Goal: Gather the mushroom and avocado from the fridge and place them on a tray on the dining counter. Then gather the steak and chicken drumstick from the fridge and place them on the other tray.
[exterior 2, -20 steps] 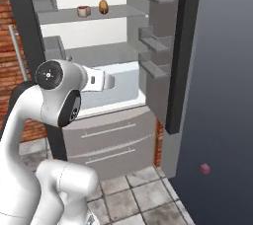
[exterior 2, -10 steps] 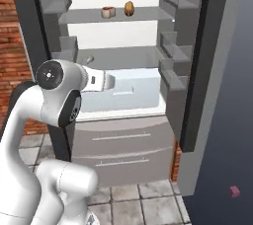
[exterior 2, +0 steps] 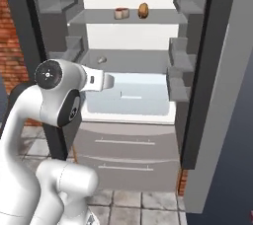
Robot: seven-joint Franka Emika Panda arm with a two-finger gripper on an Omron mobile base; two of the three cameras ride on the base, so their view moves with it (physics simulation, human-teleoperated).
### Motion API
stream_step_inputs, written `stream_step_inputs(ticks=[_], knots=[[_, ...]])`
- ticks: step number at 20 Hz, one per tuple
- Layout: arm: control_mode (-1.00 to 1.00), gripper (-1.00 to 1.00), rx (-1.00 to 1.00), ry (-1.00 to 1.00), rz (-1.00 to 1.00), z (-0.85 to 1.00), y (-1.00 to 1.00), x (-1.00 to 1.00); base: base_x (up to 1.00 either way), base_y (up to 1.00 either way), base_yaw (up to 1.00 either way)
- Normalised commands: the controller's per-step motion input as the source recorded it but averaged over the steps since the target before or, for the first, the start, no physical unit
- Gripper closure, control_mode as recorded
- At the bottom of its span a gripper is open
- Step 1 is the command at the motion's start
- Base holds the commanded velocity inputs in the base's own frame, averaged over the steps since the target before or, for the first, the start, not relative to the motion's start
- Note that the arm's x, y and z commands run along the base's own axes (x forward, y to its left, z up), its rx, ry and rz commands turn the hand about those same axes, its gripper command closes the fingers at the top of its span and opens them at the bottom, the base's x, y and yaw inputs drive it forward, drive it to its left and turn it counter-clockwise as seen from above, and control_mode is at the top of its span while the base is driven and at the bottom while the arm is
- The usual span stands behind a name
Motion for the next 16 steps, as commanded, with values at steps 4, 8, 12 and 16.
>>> stream_step_inputs(ticks=[4, 8, 12, 16], knots=[[1.00, -1.00, 0.00, 0.00, 0.00, 0.00, 0.00, 0.00, 0.44, -0.63, 0.31], [1.00, -1.00, 0.00, 0.00, 0.00, 0.00, 0.00, 0.00, 0.50, -0.54, 0.29], [1.00, -1.00, 0.00, 0.00, 0.00, 0.00, 0.00, 0.00, 0.59, -0.22, 0.21], [1.00, -1.00, 0.00, 0.00, 0.00, 0.00, 0.00, 0.00, 0.58, -0.03, 0.15]])
